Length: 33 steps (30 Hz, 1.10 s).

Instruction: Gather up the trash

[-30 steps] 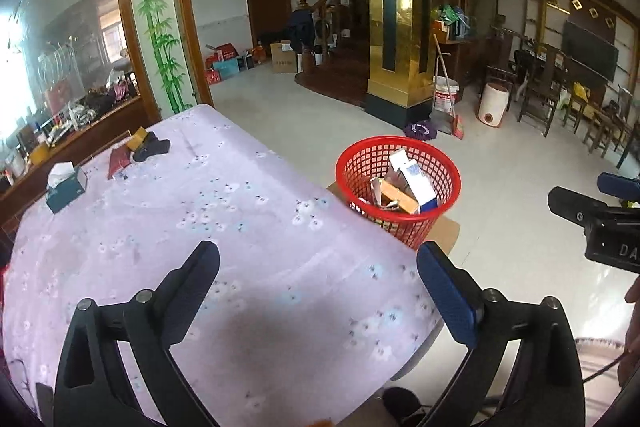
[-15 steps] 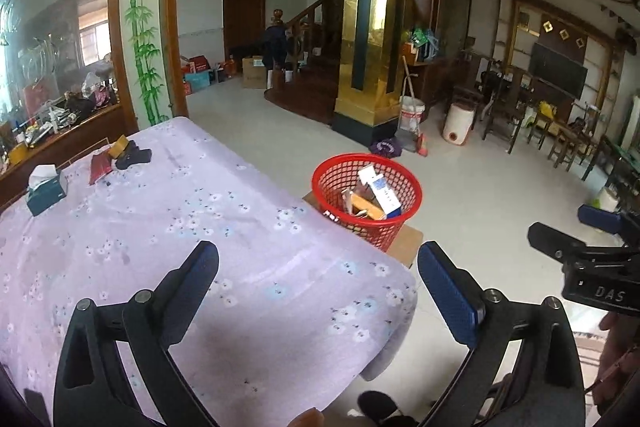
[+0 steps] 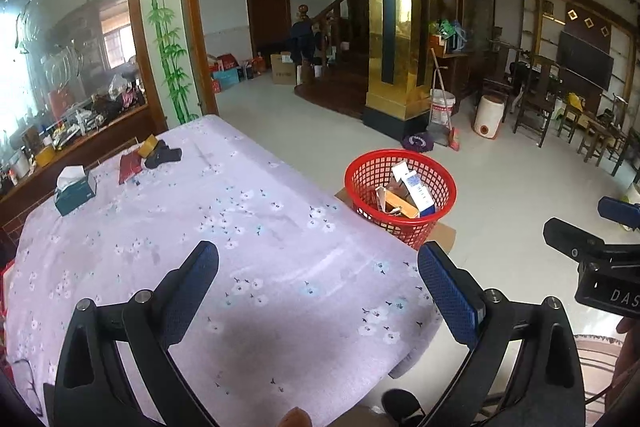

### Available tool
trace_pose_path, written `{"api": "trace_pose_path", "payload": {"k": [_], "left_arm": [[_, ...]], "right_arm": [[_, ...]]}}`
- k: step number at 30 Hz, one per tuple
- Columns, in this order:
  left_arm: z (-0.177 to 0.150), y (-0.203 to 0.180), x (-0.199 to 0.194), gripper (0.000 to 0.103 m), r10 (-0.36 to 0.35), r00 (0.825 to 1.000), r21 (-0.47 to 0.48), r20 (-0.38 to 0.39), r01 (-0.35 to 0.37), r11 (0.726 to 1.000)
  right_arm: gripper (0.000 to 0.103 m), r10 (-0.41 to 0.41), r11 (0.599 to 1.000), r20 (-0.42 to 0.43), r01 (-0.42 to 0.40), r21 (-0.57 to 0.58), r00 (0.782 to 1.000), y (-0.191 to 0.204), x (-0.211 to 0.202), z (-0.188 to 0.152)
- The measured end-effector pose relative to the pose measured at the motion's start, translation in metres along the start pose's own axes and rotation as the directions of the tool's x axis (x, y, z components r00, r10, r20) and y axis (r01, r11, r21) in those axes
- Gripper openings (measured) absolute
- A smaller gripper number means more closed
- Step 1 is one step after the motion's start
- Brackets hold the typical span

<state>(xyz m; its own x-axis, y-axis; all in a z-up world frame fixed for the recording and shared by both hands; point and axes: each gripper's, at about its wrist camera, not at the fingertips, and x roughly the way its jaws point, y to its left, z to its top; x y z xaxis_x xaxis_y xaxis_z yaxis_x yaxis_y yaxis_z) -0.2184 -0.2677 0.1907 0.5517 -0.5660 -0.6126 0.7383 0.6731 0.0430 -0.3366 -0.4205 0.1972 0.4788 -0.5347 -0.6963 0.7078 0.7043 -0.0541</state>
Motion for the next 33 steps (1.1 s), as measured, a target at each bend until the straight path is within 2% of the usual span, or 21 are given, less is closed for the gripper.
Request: {"api": "trace_pose_path", "payload": {"k": [5, 11, 23, 33], "left_arm": [[0.002, -0.002, -0.001, 0.099, 0.040, 0.999, 0.020, 0.022, -0.041, 0.999], [0.002, -0.008, 0.002, 0.099, 0.034, 0.999, 0.075, 0.019, -0.035, 0.997], [-0.001, -0.008, 0.010, 0.099, 0.002, 1.000, 0.044, -0.006, -0.002, 0.999], [-0.005, -0.004, 0.014, 0.099, 0.012, 1.000, 0.032, -0.015, -0.012, 0.999]], "right_arm": [[0.098, 0.003, 1.000, -0.011, -0.003, -0.004, 1.000, -0.001, 0.006, 0.003], [0.098, 0.007, 1.000, -0.018, -0.007, -0.004, 1.000, -0.001, 0.009, 0.006], [0.098, 0.002, 1.000, -0.029, -0.002, -0.006, 1.000, -0.001, 0.016, 0.007], [0.098, 0.012, 1.000, -0.038, -0.013, -0.020, 0.999, 0.000, 0.021, 0.002]]}}
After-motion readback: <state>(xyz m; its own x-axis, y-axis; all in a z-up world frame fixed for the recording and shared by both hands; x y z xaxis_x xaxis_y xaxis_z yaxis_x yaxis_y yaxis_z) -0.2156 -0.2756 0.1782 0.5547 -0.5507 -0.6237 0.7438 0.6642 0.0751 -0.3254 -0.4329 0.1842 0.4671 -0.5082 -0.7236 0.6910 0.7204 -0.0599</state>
